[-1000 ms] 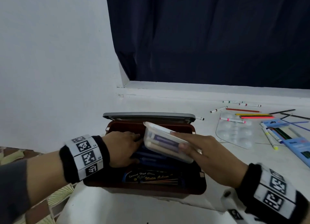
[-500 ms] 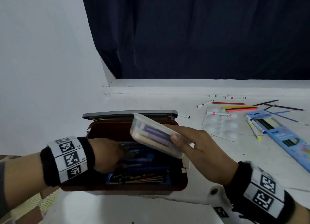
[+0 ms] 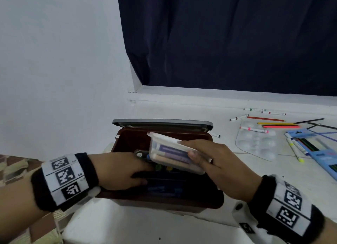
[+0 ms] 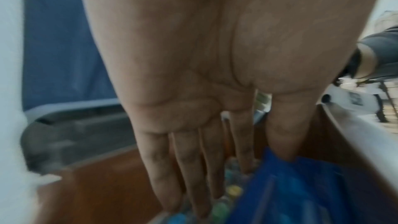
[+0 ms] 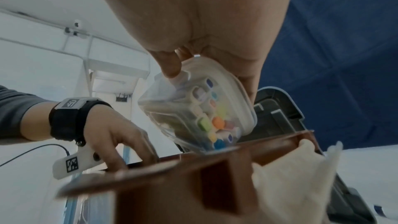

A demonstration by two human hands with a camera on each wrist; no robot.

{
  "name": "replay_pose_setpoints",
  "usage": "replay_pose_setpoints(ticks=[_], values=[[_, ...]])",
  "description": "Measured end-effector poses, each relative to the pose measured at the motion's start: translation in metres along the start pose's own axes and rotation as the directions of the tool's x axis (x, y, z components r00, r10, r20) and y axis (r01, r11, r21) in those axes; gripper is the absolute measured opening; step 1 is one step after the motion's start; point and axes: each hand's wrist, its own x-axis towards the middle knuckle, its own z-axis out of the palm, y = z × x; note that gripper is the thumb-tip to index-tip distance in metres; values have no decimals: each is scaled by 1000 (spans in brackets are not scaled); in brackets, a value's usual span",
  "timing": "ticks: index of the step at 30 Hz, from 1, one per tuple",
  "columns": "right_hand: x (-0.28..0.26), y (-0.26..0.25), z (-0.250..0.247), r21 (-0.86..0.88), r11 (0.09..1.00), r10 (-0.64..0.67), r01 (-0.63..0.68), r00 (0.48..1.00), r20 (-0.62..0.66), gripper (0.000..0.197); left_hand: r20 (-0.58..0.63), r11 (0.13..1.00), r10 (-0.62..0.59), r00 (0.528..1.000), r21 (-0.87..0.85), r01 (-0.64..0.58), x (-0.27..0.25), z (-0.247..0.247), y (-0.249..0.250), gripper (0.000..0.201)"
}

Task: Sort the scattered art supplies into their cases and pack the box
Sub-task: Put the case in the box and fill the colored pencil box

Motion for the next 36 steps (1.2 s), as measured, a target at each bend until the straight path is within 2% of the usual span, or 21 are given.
replay_pose_setpoints(ticks=[2, 4, 6, 8, 10, 11, 13, 15, 18, 20, 21, 24, 26, 28, 30, 33, 36], values=[[3, -5, -2, -127, 991, -48, 53, 998, 46, 42, -147, 999, -37, 988, -20, 35, -17, 1, -10, 41], [7, -10, -4, -250, 962, -85, 107, 992, 99, 48, -311, 997, -68, 948, -53, 54, -36, 7, -18, 42], [14, -14, -4, -346, 924, -111, 164, 980, 167, 52, -471, 991, -116, 875, -120, 67, -50, 17, -23, 44], [25, -19, 2, -462, 851, -143, 251, 956, 256, 51, -602, 968, -218, 768, -236, 89, -56, 33, -26, 44], [36, -22, 11, -551, 763, -150, 336, 923, 355, 49, -649, 918, -339, 681, -386, 90, -54, 47, -24, 42], [41, -22, 15, -577, 727, -142, 371, 904, 403, 49, -643, 892, -382, 664, -444, 83, -52, 52, -22, 43], [49, -21, 25, -609, 652, -149, 451, 864, 481, 46, -624, 867, -408, 667, -493, 69, -46, 60, -15, 42], [58, -17, 33, -630, 574, -169, 524, 828, 535, 41, -632, 878, -389, 670, -474, 63, -42, 66, -11, 38], [71, -9, 38, -638, 517, -174, 571, 800, 574, 43, -646, 883, -397, 653, -462, 80, -37, 72, -10, 36], [74, -4, 39, -674, 489, -168, 554, 817, 551, 43, -673, 882, -406, 618, -466, 71, -34, 75, -11, 29], [74, -2, 40, -709, 474, -142, 522, 840, 523, 49, -688, 881, -409, 599, -468, 64, -33, 75, -12, 27], [70, 2, 47, -796, 477, 11, 373, 903, 430, 60, -714, 874, -421, 559, -484, 40, -30, 77, -14, 26], [68, 0, 49, -832, 498, 111, 246, 933, 343, 54, -719, 871, -429, 547, -489, 42, -29, 78, -15, 28], [70, -5, 48, -864, 473, 167, 173, 945, 281, 39, -718, 869, -441, 539, -493, 54, -27, 80, -14, 30], [71, -4, 52, -877, 451, 178, 167, 946, 271, 33, -715, 863, -456, 529, -500, 68, -27, 81, -13, 33], [71, -1, 59, -873, 429, 129, 233, 941, 314, 32, -724, 868, -460, 515, -489, 88, -26, 82, -10, 37], [74, -6, 61, -856, 417, 72, 306, 927, 367, 49, -720, 868, -465, 515, -487, 101, -26, 83, -8, 35]])
